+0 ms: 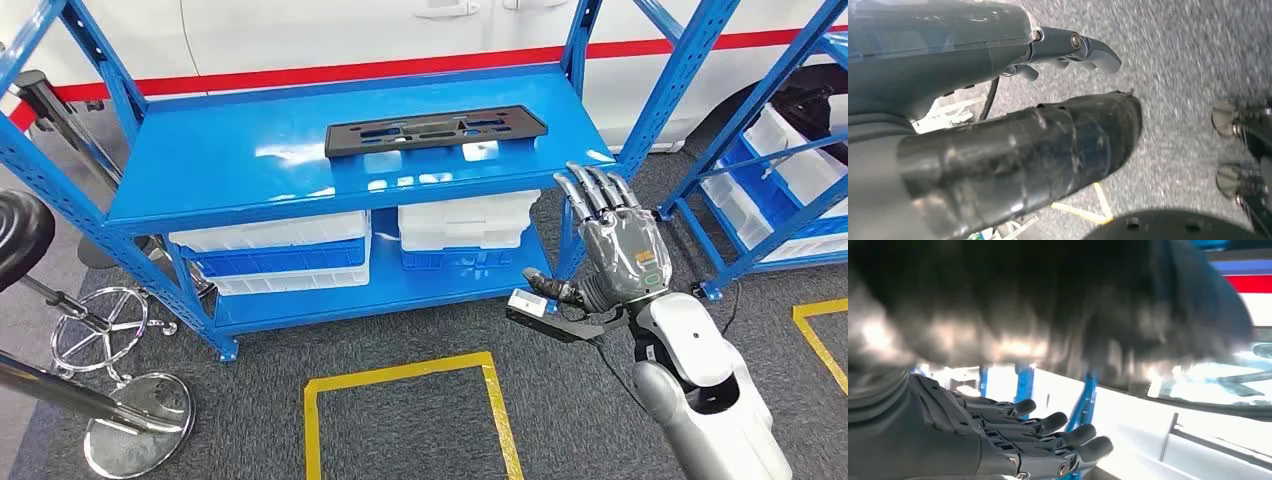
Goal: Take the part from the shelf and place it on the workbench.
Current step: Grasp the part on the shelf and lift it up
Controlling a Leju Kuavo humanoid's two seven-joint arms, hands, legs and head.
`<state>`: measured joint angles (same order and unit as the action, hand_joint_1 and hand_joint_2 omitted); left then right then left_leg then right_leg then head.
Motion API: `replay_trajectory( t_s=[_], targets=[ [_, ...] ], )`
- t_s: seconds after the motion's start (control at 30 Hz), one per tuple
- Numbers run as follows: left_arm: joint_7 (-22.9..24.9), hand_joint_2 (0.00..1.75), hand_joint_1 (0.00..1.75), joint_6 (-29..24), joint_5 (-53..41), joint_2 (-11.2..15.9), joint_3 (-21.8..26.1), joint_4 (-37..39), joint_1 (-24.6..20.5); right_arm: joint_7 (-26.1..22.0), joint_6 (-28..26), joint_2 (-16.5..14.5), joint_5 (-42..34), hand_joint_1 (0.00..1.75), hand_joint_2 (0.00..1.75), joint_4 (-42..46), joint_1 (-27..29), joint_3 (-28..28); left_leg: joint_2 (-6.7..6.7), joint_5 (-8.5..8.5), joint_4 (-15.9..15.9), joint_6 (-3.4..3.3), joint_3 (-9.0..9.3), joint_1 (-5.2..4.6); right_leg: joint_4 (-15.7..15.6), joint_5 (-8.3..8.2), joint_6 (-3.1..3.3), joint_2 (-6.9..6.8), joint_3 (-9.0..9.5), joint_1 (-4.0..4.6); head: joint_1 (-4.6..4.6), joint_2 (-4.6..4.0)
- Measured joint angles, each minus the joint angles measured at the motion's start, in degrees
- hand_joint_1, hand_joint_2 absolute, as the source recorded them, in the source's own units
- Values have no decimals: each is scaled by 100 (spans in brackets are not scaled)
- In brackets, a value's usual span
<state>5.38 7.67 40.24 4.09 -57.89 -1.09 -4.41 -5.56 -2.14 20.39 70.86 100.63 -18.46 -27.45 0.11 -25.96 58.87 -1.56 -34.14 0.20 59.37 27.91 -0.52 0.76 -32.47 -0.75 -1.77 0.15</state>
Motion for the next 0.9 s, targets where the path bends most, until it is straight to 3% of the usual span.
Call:
replay_trajectory(
  t_s=[0.07, 0.1, 0.17, 0.2, 0.23, 0.27, 0.3, 0.37, 0.4, 0.47, 0.53, 0.6, 0.7, 0.73, 0.77, 0.8, 0.87, 0.9],
  targets=[
    [0, 0, 0, 0, 2, -1, -19, 0, -3, 0, 4, -4, -5, 0, 175, -25, -40, -10, 5, 3, -39, -36, 43, 14, 139, 78, -25, -18, -51, -9, 2, 0],
    [0, 0, 0, 0, 4, -2, -34, 0, -7, 1, 8, -8, -10, 0, 175, -50, -77, -19, 9, 3, -67, -69, 77, 26, 356, 189, -49, -28, -148, -14, 3, 0],
    [0, 0, 0, 0, 4, -2, -56, 0, -3, 1, 11, -9, -13, 0, 175, -103, -113, -32, 13, -23, -78, -119, 117, 25, 1061, 471, -84, -44, -523, -21, 4, 0],
    [0, 0, 0, 0, 4, -2, -62, 0, -2, 1, 13, -9, -13, 0, 175, -129, -118, -41, 11, -40, -75, -129, 133, 23, 1390, 552, -97, -45, -726, -23, 4, 0],
    [0, 0, 0, 0, 4, -2, -67, 0, -1, 0, 14, -10, -13, 0, 175, -155, -119, -52, 8, -63, -72, -134, 155, 22, 1563, 533, -105, -45, -864, -25, 3, 0],
    [0, 0, 0, 0, 4, -2, -70, 0, -1, 0, 15, -12, -13, 0, 175, -178, -120, -64, 4, -90, -68, -131, 187, 21, 1522, 400, -104, -47, -897, -26, 4, 0],
    [0, 0, 0, 0, 4, -3, -72, 0, -1, 0, 15, -14, -13, 0, 175, -194, -125, -75, 0, -123, -64, -123, 231, 21, 1267, 175, -95, -50, -819, -27, 4, 0],
    [0, 0, 0, 0, 4, -9, -74, 0, 1, 0, 15, -16, -14, 0, 175, -217, -143, -97, -5, -195, -58, -88, 310, 12, 526, -241, -51, -71, -523, -6, 5, 0],
    [0, 0, 0, 1, 4, -13, -75, 0, 2, -1, 14, -16, -14, 0, 175, -224, -158, -106, -5, -225, -53, -62, 327, 4, 249, -318, -22, -81, -397, 13, 5, 0],
    [-1, 0, 0, 3, 5, -15, -77, 0, 0, 0, 14, -20, -15, 0, 175, -239, -177, -118, 1, -257, -58, -2, 331, -9, 65, -273, 30, -83, -302, 50, 3, 0],
    [-1, 0, 0, 4, 10, -15, -78, 0, -11, 1, 13, -28, -15, 0, 175, -246, -184, -124, 11, -294, -69, 58, 353, -10, 3, -252, 82, -71, -256, 24, 2, 0],
    [-1, 0, 0, 5, 37, -15, -83, 0, -19, 6, 13, -53, -20, 0, 175, -253, -217, -127, 10, -443, 177, 111, 269, -9, -70, -240, 142, -67, -169, -12, 1, 0],
    [2, 0, 0, 7, 95, -15, -114, 0, -15, 51, 19, -150, -21, 0, 175, -293, -297, -141, 2, -828, 1257, 165, -345, 9, -99, -186, 206, -70, -81, -9, -2, 0],
    [3, 0, 0, 7, 111, -15, -130, 0, -14, 70, 26, -191, -14, 0, 175, -312, -308, -154, 3, -839, 1503, 179, -528, 15, -96, -159, 212, -68, -53, -6, -3, 0],
    [4, 0, 0, 7, 128, -15, -147, 0, -13, 90, 34, -234, -2, 0, 175, -332, -312, -168, 4, -736, 1548, 189, -615, 23, -91, -128, 210, -63, -19, -7, -3, 0],
    [5, 0, 0, 7, 147, -14, -165, 1, -9, 110, 40, -279, 19, 0, 175, -353, -317, -184, 4, -521, 1367, 193, -593, 33, -84, -92, 204, -56, 24, -8, -3, 0],
    [7, 0, 0, 7, 194, -13, -194, 5, 12, 165, 44, -386, 79, 0, 175, -403, -334, -214, 2, -26, 660, 186, -356, 45, -63, -6, 169, -43, 105, -3, -2, 0],
    [8, 0, 0, 8, 219, -13, -205, 9, 20, 188, 41, -439, 112, 0, 175, -434, -346, -232, -2, 102, 336, 170, -235, 43, -45, 31, 143, -35, 122, 6, -2, 0]
  ],
)
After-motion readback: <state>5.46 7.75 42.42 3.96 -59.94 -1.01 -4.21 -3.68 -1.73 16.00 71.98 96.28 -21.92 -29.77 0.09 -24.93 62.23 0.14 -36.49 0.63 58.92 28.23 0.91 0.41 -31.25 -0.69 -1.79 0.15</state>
